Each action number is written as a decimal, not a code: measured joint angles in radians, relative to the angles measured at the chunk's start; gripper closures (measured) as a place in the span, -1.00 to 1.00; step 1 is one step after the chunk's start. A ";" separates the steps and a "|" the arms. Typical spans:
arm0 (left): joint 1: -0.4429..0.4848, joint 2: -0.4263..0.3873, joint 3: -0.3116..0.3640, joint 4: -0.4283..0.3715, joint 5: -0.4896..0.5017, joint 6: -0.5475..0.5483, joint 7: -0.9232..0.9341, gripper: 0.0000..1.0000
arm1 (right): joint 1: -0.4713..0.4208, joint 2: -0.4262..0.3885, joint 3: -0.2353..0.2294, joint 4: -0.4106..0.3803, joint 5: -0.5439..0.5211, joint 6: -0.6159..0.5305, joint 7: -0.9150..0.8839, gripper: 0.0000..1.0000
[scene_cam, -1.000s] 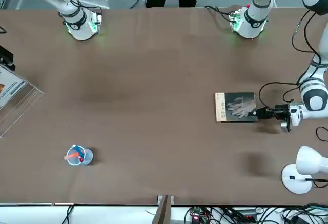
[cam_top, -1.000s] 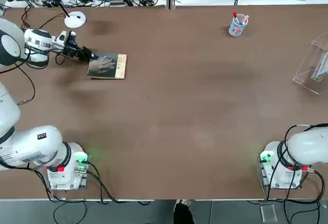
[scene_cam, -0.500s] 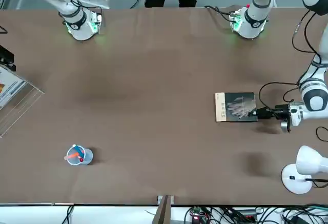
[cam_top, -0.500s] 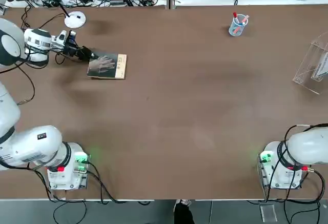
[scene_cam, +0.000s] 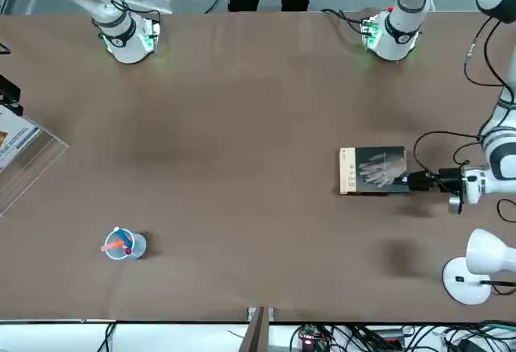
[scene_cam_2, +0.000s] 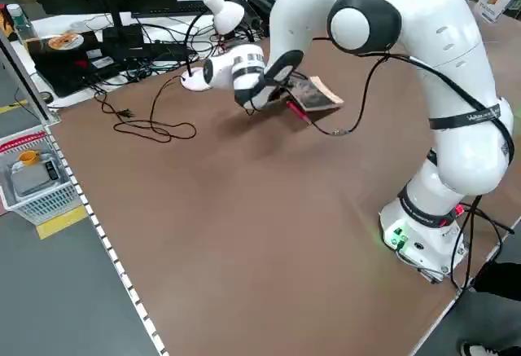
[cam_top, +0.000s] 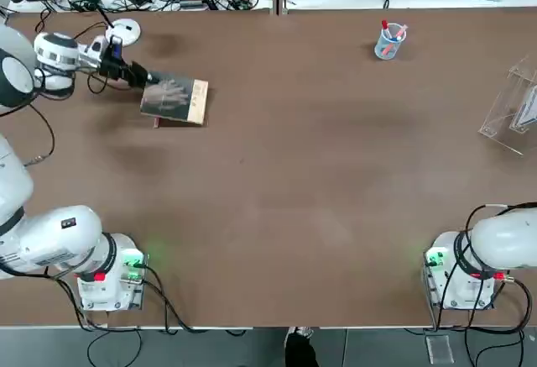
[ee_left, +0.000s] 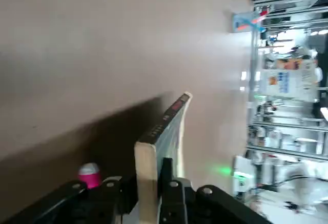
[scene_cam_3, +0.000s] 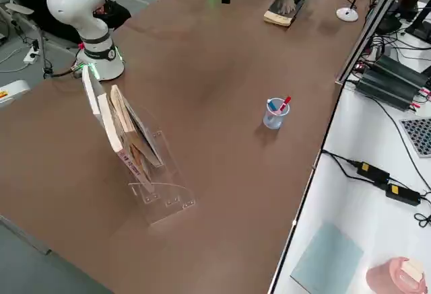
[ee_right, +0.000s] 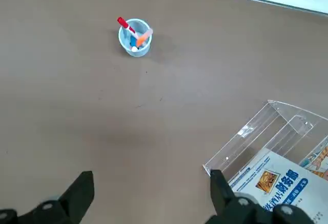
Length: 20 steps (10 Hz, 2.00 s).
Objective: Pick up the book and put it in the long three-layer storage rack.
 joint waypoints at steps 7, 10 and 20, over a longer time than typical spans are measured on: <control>-0.027 -0.083 -0.123 0.127 0.000 -0.055 -0.329 0.91 | 0.000 0.001 -0.001 -0.001 0.000 0.001 0.001 -1.00; -0.028 -0.124 -0.188 0.162 -0.002 -0.055 -0.477 0.91 | -0.001 0.002 -0.004 -0.001 0.000 0.001 0.002 -1.00; -0.039 -0.146 -0.389 0.183 -0.109 0.018 -0.569 0.91 | -0.030 0.006 -0.008 -0.006 0.055 0.001 0.011 -1.00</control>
